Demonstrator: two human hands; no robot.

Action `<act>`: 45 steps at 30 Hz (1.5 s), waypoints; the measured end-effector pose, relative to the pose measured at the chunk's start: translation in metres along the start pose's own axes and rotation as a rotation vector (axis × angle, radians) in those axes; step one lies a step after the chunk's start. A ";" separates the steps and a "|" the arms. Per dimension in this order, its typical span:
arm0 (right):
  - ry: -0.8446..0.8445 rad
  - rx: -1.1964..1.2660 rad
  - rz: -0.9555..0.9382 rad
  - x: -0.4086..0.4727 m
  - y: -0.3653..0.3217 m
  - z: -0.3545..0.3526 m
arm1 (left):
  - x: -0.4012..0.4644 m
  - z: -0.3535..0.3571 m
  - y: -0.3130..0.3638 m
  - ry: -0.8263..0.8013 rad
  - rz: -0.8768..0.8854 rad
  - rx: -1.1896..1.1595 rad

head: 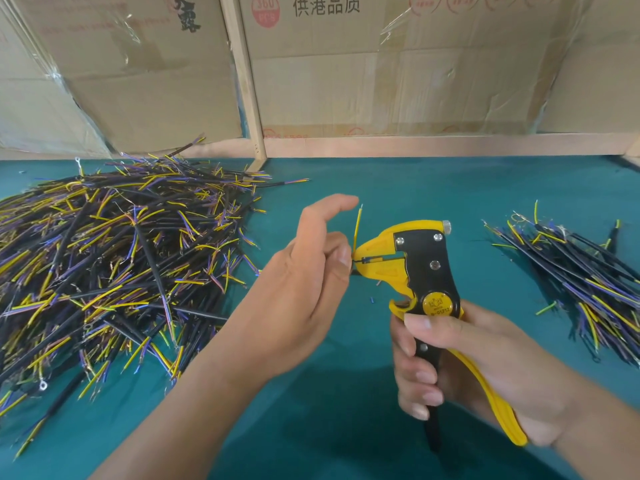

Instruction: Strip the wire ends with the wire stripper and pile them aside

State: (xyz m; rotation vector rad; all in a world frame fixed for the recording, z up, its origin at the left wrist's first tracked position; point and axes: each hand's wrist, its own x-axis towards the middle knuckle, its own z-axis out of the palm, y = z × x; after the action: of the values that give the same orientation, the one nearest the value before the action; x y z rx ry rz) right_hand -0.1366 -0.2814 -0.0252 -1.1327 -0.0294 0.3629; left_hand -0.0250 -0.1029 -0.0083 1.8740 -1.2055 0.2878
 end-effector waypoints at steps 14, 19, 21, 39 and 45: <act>0.224 -0.116 -0.024 0.003 0.006 0.006 | -0.002 0.003 -0.006 0.019 -0.049 -0.021; 0.152 0.044 -0.096 0.003 -0.004 -0.010 | 0.000 -0.002 -0.016 0.074 -0.092 0.019; 0.163 0.108 -0.183 0.003 -0.015 -0.023 | 0.001 -0.009 -0.022 0.132 -0.140 0.024; 0.225 0.227 0.048 0.020 0.005 -0.018 | 0.032 0.014 0.020 0.027 -0.214 -0.566; 0.294 0.297 0.109 0.024 0.008 -0.021 | 0.112 0.061 0.069 -0.114 -0.516 -1.049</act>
State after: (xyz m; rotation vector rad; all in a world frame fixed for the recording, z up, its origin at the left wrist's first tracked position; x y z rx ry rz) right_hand -0.1118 -0.2899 -0.0452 -0.8851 0.3360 0.2839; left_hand -0.0403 -0.2304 0.0581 1.1785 -0.6595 -0.6354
